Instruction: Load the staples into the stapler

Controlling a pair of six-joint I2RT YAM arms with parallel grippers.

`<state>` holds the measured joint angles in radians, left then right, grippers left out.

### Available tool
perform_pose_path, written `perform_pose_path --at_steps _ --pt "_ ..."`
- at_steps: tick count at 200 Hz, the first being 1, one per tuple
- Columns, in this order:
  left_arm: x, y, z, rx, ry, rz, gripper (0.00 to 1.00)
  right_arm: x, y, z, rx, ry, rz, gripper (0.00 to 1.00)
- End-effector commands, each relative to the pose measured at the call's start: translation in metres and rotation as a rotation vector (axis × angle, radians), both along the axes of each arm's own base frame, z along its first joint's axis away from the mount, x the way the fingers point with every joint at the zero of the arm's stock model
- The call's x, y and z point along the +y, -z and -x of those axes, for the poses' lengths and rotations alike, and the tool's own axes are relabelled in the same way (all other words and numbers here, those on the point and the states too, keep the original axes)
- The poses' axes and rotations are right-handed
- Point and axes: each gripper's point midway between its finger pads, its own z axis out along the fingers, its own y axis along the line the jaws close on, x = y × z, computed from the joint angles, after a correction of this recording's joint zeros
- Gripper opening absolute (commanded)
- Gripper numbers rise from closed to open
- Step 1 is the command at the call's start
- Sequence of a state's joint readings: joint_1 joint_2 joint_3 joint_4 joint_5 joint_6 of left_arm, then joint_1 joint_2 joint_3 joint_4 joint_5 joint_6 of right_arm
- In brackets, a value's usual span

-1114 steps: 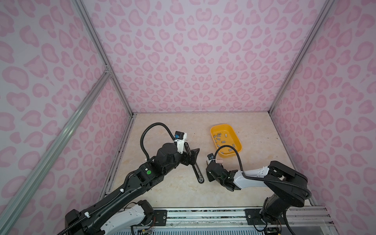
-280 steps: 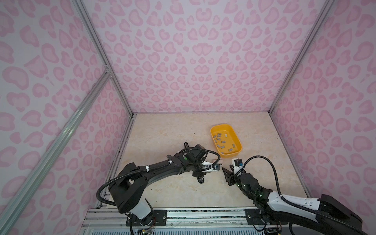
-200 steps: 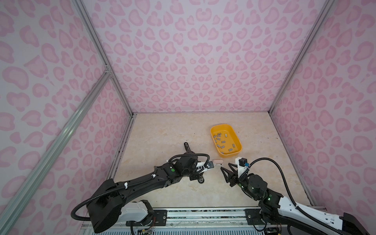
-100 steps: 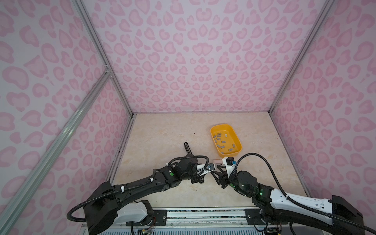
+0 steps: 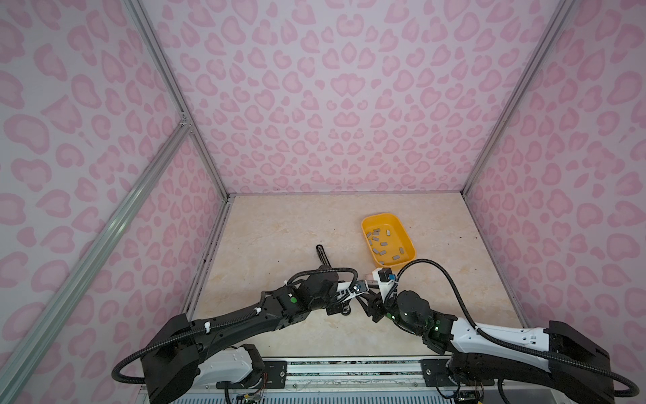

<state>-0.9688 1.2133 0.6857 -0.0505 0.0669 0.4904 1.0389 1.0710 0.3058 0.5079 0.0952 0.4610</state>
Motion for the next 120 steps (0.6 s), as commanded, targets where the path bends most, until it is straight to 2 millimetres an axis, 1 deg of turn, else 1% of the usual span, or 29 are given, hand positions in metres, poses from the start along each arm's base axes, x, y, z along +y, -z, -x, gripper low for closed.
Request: perform_pose_path --at_steps 1,16,35,53,120 --pt "-0.013 -0.018 0.01 -0.007 0.072 0.09 0.03 -0.015 0.007 -0.011 0.014 0.103 0.023 0.46" --pt "-0.011 -0.016 0.01 -0.011 0.065 0.084 0.03 -0.029 0.009 -0.017 0.018 0.18 0.03 0.44" --pt "-0.01 -0.014 0.011 -0.008 0.066 0.082 0.03 -0.035 0.009 -0.019 0.019 0.192 0.019 0.44" --pt "-0.012 -0.014 0.012 -0.001 0.074 0.084 0.03 -0.035 0.009 -0.019 0.024 0.185 0.019 0.44" --pt "-0.014 -0.017 0.013 0.003 0.088 0.088 0.03 -0.023 0.011 -0.02 0.034 0.15 0.028 0.43"
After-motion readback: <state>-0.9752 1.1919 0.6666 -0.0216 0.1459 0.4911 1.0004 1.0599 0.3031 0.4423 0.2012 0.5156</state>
